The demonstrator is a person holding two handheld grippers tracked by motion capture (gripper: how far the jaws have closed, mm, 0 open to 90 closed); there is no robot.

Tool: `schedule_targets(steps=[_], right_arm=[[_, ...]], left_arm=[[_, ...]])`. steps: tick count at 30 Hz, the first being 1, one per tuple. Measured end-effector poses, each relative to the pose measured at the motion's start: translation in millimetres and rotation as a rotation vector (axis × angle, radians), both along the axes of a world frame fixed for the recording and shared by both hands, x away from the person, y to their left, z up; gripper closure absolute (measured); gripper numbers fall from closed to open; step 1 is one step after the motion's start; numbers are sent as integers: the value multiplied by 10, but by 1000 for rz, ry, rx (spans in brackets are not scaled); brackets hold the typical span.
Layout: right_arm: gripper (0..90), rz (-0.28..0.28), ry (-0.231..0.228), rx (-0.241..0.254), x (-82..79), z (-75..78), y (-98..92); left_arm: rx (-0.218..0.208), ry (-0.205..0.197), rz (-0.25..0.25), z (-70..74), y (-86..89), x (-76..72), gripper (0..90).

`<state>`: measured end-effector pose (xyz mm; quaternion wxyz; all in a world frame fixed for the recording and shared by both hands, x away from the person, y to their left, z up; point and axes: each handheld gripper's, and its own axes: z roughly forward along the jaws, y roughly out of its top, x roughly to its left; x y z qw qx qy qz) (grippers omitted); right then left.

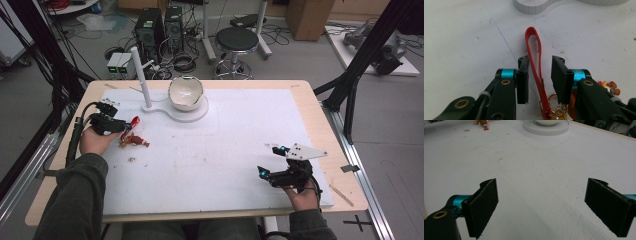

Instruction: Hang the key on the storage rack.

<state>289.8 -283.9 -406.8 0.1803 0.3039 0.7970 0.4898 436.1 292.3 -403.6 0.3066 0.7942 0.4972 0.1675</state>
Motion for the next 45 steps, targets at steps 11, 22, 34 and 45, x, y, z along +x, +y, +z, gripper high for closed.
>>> schedule_targets(steps=[11,22,34,45], right_arm=[[106,-1,0,2,-5,3,-9],[106,-3,-2,3,-7,5,-10],[106,-5,-5,5,-10,7,-18],[106,-9,-8,12,-17,13,-32]], left_arm=[[29,25,-5,-73,-41,25,731],[47,43,-5,-111,-51,40,770],[65,73,-5,-158,-67,54,793],[68,76,-22,-164,-81,41,862]])
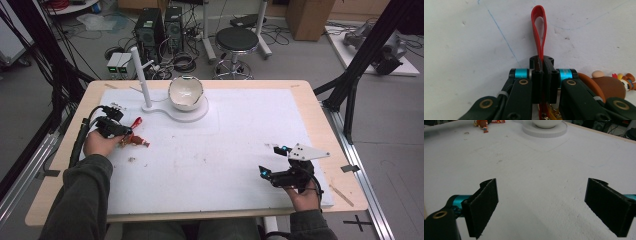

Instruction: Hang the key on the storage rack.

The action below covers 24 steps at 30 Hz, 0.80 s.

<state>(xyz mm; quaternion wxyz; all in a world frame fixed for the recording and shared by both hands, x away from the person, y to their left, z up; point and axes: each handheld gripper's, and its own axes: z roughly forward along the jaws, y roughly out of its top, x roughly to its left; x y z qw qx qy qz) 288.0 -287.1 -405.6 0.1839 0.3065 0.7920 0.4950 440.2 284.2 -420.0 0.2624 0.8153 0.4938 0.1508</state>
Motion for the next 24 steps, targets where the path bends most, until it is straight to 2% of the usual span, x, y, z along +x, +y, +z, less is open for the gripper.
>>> schedule_targets(steps=[3,4,5,6,8,9,10,11,13,14,15,16,18,20,21,22,24], right_arm=[[106,0,-2,2,-1,2,-5],[106,-1,-2,4,-3,2,-6],[106,-1,-2,4,-3,2,-6],[106,-4,2,4,-8,5,-7],[106,-4,2,4,-9,5,-8],[106,-4,2,4,-7,4,-8],[106,-4,1,5,-6,4,-7],[106,-2,-2,5,-3,4,-5],[106,-3,-2,4,-3,5,-2],[106,-2,-2,3,-4,6,-2],[106,-2,-2,3,-4,6,-2],[106,-5,0,5,-5,8,-1],[106,-3,-3,4,-5,10,-3],[106,-5,-2,5,-8,13,-2],[106,-6,-2,6,-9,13,-1],[106,-6,-2,6,-9,13,-1],[106,-4,-2,7,-7,11,-1]], left_arm=[[-6,-9,-1,11,10,-12,862],[-33,-32,6,19,49,-41,863],[-33,-32,6,19,49,-41,863],[-70,-43,8,18,111,-84,864],[-75,-49,7,19,129,-101,864],[-104,-67,3,24,174,-146,864],[-104,-67,3,24,174,-146,864],[-127,-89,1,46,200,-191,864],[-129,-98,-10,62,207,-205,864],[-143,-119,-22,99,216,-234,864],[-143,-119,-22,99,216,-234,864],[-165,-141,-30,133,215,-260,864],[-172,-151,-34,154,213,-275,864],[-187,-169,-52,185,208,-303,865],[-201,-193,-69,217,194,-331,865],[-201,-193,-69,217,194,-331,865],[-220,-227,-101,267,163,-376,865]])
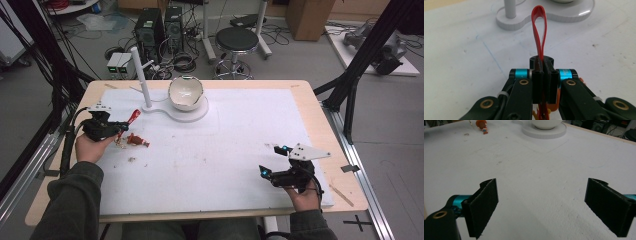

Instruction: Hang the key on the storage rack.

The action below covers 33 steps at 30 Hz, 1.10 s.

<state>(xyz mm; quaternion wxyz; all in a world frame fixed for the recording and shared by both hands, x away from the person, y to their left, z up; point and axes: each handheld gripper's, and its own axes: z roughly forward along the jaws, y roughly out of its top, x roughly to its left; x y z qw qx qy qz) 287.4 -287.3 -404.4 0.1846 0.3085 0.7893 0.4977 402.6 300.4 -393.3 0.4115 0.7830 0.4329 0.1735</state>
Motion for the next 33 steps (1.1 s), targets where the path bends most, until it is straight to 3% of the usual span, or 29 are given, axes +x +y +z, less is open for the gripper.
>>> schedule_targets(steps=[12,13,19,27,33], right_arm=[[106,6,-4,2,5,3,7],[106,8,-5,1,6,2,6],[106,7,-7,3,11,-4,-1],[106,11,-4,2,12,-1,8],[106,13,-7,5,15,5,3]], left_arm=[[-21,-45,-73,118,3,-116,865],[-39,-55,-90,147,8,-143,865],[-61,-79,-105,198,11,-186,866],[-107,-129,-77,328,36,-198,866],[-110,-154,-63,447,35,-163,865]])
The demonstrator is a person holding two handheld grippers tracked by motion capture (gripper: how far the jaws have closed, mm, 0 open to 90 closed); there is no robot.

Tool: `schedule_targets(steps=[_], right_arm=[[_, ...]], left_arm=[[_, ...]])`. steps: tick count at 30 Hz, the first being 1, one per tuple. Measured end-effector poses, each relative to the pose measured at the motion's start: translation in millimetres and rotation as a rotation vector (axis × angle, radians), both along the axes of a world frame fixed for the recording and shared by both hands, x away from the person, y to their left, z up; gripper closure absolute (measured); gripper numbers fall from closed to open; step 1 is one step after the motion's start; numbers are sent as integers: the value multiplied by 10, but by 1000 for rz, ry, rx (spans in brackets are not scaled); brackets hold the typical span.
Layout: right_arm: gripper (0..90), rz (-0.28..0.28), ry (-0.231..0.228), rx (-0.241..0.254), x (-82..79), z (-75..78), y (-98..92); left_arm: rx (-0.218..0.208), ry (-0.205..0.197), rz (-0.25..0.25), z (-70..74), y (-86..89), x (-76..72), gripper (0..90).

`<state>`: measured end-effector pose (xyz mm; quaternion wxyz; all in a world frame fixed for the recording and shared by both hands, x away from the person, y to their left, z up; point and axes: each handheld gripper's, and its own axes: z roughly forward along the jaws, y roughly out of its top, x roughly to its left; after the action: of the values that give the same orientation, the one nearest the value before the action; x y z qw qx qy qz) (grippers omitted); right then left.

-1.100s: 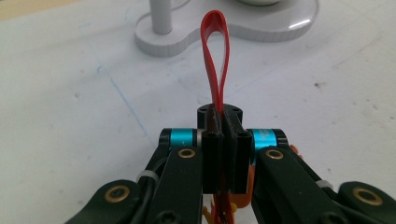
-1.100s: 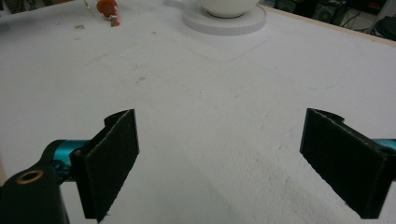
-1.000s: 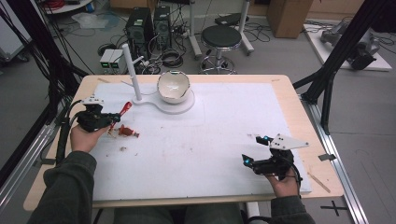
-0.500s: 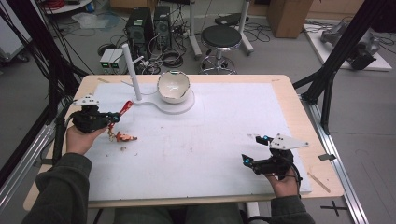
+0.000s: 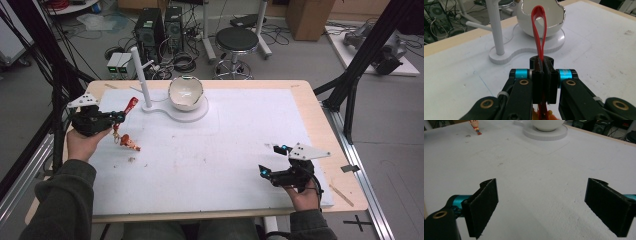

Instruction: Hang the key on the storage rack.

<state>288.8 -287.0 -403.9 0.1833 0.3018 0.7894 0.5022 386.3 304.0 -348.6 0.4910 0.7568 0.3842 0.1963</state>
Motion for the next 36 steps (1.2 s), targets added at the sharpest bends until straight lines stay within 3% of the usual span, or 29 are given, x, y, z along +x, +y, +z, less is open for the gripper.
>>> schedule_targets(steps=[12,18,26,29,36], right_arm=[[106,-3,-2,6,4,15,10],[106,2,-8,5,15,14,9],[106,6,-5,4,18,14,15],[106,5,-10,5,21,12,10],[106,7,-5,7,14,13,5]], left_arm=[[-15,-31,32,153,-56,148,865],[-33,-33,67,150,-28,201,865],[3,-30,100,207,-99,311,865],[-2,-38,116,214,-127,351,865],[25,-8,142,146,-165,412,865]])
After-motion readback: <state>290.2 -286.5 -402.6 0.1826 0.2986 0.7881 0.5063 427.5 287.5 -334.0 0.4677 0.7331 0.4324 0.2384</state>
